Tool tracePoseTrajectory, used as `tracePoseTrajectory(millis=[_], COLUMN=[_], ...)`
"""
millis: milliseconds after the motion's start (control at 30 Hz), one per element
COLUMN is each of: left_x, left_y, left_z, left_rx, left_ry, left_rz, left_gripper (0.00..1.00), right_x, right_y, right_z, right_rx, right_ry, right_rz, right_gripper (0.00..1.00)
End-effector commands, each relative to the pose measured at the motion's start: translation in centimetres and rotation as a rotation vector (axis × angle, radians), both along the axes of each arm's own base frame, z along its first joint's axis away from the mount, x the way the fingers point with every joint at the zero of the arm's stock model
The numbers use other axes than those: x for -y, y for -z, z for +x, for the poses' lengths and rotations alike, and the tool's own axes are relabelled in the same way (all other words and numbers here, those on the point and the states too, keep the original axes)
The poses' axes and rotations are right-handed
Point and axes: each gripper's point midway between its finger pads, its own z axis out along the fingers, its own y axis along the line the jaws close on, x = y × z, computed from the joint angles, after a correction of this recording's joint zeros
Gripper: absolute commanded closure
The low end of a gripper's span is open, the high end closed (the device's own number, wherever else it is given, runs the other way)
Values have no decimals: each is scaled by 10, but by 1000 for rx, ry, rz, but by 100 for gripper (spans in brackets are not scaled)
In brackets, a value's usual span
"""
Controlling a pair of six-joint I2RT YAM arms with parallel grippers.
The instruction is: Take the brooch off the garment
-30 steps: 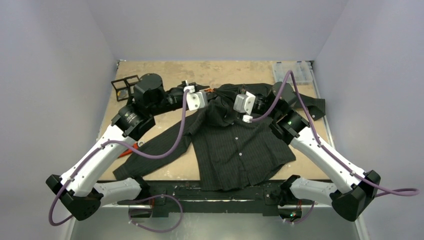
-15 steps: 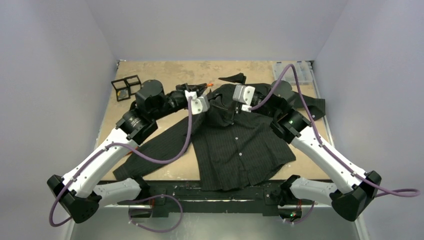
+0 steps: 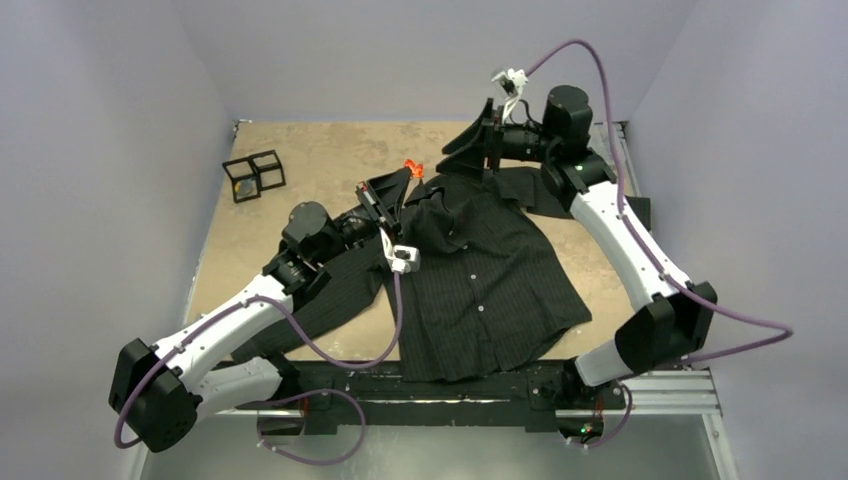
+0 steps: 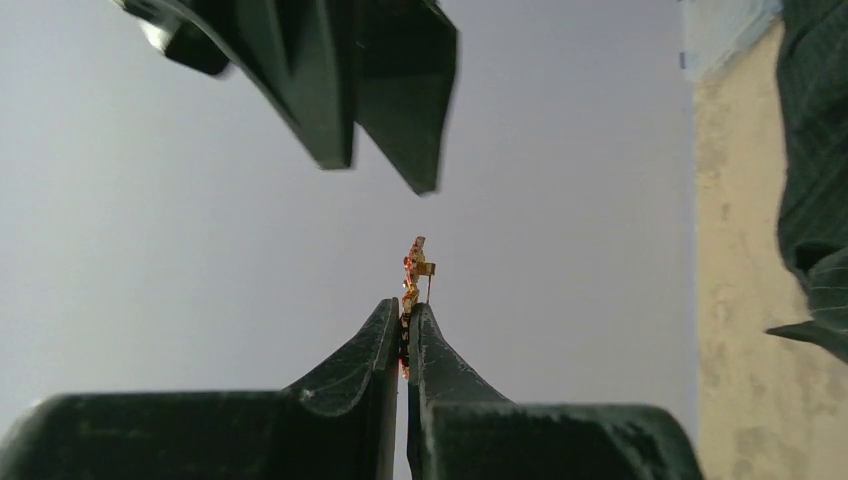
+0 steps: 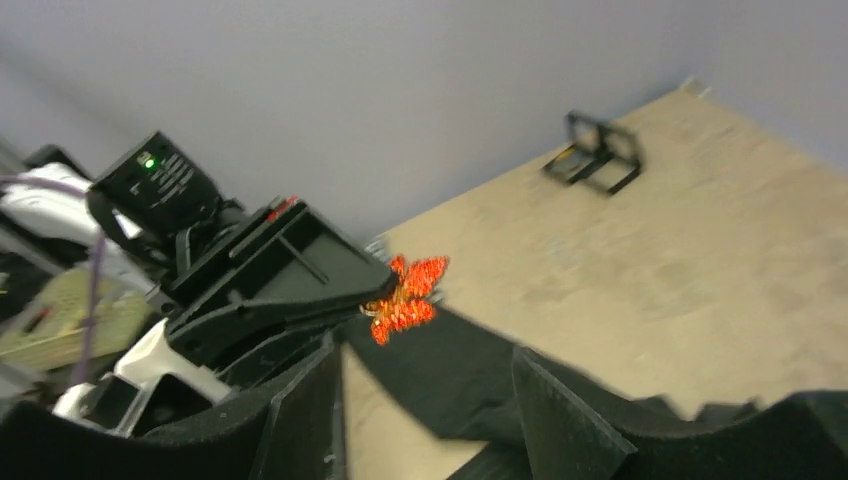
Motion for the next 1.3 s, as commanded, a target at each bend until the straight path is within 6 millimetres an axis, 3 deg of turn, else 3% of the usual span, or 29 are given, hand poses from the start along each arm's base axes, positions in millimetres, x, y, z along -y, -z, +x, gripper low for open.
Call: tracePoseTrajectory(millis=[0, 333, 667, 1267], left_x=[3, 10, 18, 30], left_y=[-48, -43, -43, -28], left_z=[-24, -30, -44, -61], left_rx=[300, 337, 371, 364], left_ry=[62, 98, 172, 288], left_rz=[-19, 13, 30, 104], left_gripper=[100, 100, 100, 100], right_x=[-12, -13, -19, -25], right_y=[-20, -38, -25, -15], right_z=[-41, -53, -34, -38], right_rx=[-261, -298, -349, -342], right_ry=[-234, -344, -279, -339], right_rz=[128, 217, 190, 154], right_gripper=[33, 42, 43, 59])
